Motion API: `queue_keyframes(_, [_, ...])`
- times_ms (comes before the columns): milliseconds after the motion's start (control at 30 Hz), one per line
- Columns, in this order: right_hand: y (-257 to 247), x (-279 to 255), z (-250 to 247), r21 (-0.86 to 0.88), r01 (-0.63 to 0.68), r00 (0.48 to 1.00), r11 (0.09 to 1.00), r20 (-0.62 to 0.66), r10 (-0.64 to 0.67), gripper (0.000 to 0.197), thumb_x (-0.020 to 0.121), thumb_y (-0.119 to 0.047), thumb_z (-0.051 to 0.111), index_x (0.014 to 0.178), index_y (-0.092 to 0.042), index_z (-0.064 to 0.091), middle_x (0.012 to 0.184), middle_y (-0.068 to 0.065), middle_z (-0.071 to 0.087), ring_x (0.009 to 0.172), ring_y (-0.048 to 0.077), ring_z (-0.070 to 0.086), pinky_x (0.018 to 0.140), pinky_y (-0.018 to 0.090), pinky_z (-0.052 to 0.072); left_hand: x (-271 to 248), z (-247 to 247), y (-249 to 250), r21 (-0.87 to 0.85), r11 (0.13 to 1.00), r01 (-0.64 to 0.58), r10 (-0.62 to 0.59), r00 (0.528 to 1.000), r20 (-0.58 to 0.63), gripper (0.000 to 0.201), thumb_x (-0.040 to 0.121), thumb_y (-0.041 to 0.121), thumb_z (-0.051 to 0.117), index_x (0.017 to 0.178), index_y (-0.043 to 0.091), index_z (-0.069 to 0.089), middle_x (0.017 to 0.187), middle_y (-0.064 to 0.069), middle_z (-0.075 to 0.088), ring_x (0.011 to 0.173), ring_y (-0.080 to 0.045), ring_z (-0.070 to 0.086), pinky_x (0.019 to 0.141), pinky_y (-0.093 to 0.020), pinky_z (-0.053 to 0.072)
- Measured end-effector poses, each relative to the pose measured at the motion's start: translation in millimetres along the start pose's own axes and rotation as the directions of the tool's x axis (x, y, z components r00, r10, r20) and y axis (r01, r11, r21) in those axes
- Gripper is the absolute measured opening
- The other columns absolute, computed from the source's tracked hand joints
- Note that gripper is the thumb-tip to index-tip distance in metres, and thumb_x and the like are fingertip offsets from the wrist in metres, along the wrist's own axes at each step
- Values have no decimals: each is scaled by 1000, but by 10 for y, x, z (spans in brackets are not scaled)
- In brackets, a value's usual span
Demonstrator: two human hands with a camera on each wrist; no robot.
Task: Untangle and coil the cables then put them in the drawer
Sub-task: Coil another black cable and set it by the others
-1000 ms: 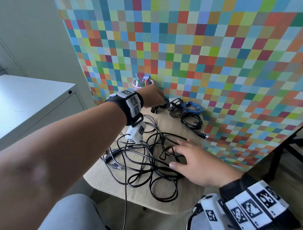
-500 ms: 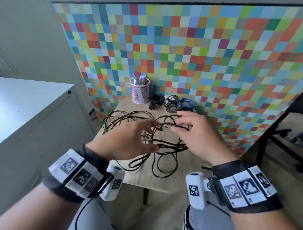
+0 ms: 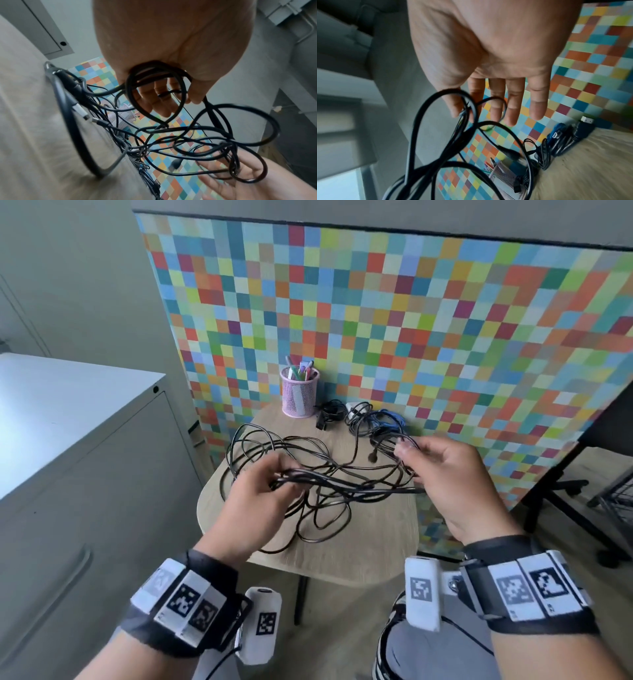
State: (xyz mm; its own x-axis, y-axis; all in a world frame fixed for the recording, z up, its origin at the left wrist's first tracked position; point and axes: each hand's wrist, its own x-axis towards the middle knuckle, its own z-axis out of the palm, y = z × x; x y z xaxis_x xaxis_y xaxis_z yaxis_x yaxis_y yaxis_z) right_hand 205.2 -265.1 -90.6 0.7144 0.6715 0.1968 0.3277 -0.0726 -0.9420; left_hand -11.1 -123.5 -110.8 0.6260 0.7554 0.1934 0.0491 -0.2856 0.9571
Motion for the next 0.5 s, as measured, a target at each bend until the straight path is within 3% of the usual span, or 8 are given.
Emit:
queue_keyframes(67, [-1, -17, -14, 25, -41, 999, 999, 31, 41, 18, 96, -40, 71, 90, -26, 81, 96, -6, 80, 99, 13, 73, 99, 52, 56, 2, 2, 31, -41, 999, 0, -1, 1000, -27, 21, 90, -5, 62, 83, 14, 63, 68, 7, 65, 66, -4, 57, 61, -13, 43])
queue_keyframes(133, [-23, -44, -13, 50, -71, 996, 996, 65, 67, 23, 97, -45, 66, 92, -29, 82, 103, -6, 79, 105, 20, 72, 99, 54, 55, 13, 10, 43, -72, 997, -19, 16, 999, -35, 21, 91, -7, 60, 83, 12, 64, 68, 8, 64, 65, -4, 58, 65, -12, 45])
queue_keyframes(233, [-24, -113, -2, 224, -95, 990, 970, 127, 68, 39, 92, -61, 57, 107, -33, 79, 122, -14, 74, 121, 21, 66, 102, 49, 53, 42, 51, 24, -117, 992, -45, 41, 999, -32, 15, 89, 1, 64, 82, 15, 65, 73, 10, 63, 69, -7, 57, 67, -17, 46])
queue_keyframes(300, [2, -150, 13, 326, -103, 982, 940, 185, 43, 50, 86, -71, 63, 121, -37, 74, 133, -14, 68, 127, 17, 63, 102, 46, 53, 54, 92, 39, -142, 989, -41, 35, 999, -39, 18, 91, -1, 66, 82, 14, 62, 72, 11, 61, 68, -6, 54, 66, -19, 44])
queue_keyframes(367, [15, -174, 37, 277, -51, 977, 959, 211, -9, 44, 83, -60, 70, 122, -40, 73, 126, -6, 69, 121, 19, 65, 101, 40, 52, 68, 119, 68, -192, 980, -47, 42, 999, -27, 21, 82, 7, 73, 80, 15, 54, 73, 3, 55, 70, -12, 50, 69, -26, 42])
queue_keyframes(433, [27, -170, 31, 157, 1, 984, 988, 177, -29, 35, 81, -46, 73, 115, -40, 76, 108, 4, 66, 111, 26, 66, 96, 37, 49, 71, 104, 80, -241, 969, -53, 56, 998, 5, 30, 71, 16, 76, 79, 17, 48, 77, -5, 45, 73, -19, 43, 70, -33, 39])
queue_keyframes(500, [61, -152, -24, 127, -19, 988, 992, 152, 0, 34, 75, -43, 75, 109, -38, 78, 94, 4, 60, 96, 29, 63, 94, 47, 50, 72, 63, 77, -321, 947, -29, 40, 999, 30, 34, 66, 19, 75, 82, 15, 45, 78, -4, 41, 71, -17, 39, 66, -27, 38])
